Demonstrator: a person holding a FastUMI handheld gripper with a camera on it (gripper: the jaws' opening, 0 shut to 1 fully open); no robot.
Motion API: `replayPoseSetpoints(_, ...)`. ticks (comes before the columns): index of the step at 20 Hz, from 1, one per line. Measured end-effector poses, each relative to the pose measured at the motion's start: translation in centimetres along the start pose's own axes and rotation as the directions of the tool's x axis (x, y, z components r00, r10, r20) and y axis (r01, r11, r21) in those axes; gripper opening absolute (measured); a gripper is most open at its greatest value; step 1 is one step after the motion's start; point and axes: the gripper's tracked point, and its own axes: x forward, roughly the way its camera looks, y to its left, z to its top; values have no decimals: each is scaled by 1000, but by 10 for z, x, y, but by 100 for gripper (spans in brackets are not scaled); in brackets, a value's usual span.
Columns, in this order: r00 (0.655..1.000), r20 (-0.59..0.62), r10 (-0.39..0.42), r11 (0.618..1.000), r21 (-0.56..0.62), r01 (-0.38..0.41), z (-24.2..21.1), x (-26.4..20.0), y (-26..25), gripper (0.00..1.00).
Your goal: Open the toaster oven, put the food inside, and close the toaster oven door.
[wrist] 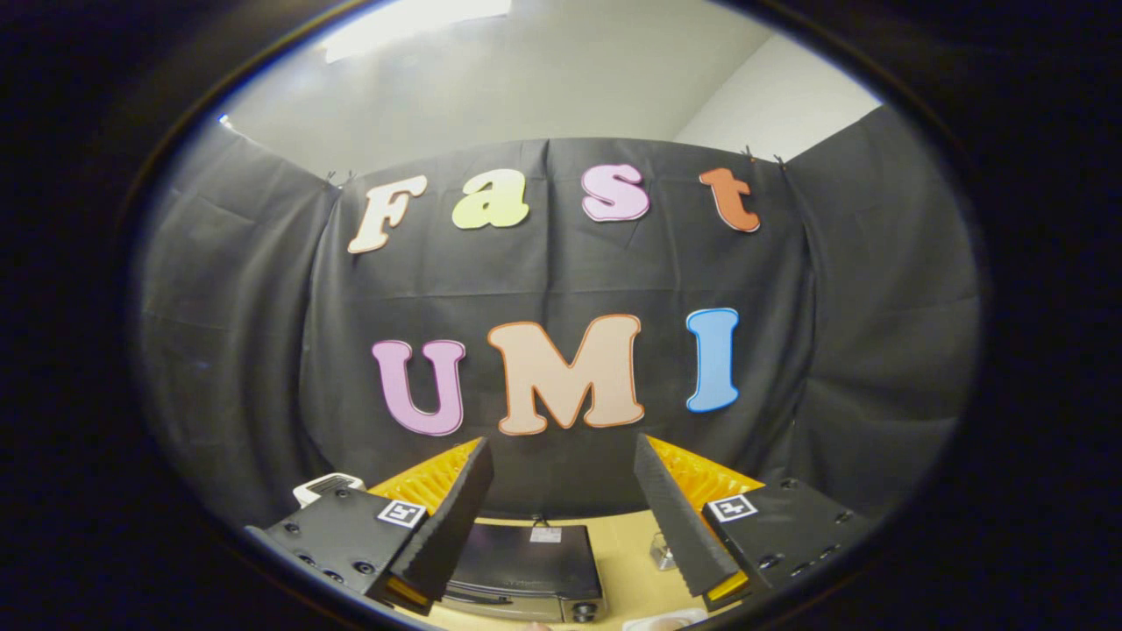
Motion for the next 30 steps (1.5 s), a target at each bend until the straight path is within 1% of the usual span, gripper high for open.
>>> replayPoseSetpoints(3,998,-60,6,1000,10,-6,-46,-3,14,100)
replayPoseSetpoints(5,993,-114,3,1000,25,0,-81,-5,22,100)
replayPoseSetpoints(7,986,-165,18,999,36,-12,-117,-6,37,100)
replayPoseSetpoints(12,972,-227,59,997,55,-48,-177,4,73,100)
replayPoseSetpoints(15,955,-286,72,996,74,-53,-218,14,89,100)
replayPoseSetpoints(19,933,-357,42,998,50,-26,-263,21,93,100)
replayPoseSetpoints(21,919,-394,36,999,29,-27,-283,21,96,100)
replayPoseSetpoints(22,911,-410,38,999,22,-32,-289,18,97,100)
replayPoseSetpoints(23,926,-376,33,999,15,-29,-283,21,97,100)
replayPoseSetpoints(24,919,-394,32,999,20,-26,-290,22,95,100)
replayPoseSetpoints(25,923,-382,33,999,8,-32,-286,23,97,100)
replayPoseSetpoints(27,920,-390,32,999,-16,-41,-288,18,96,100)
replayPoseSetpoints(30,913,-406,42,998,-18,-54,-289,6,91,100)
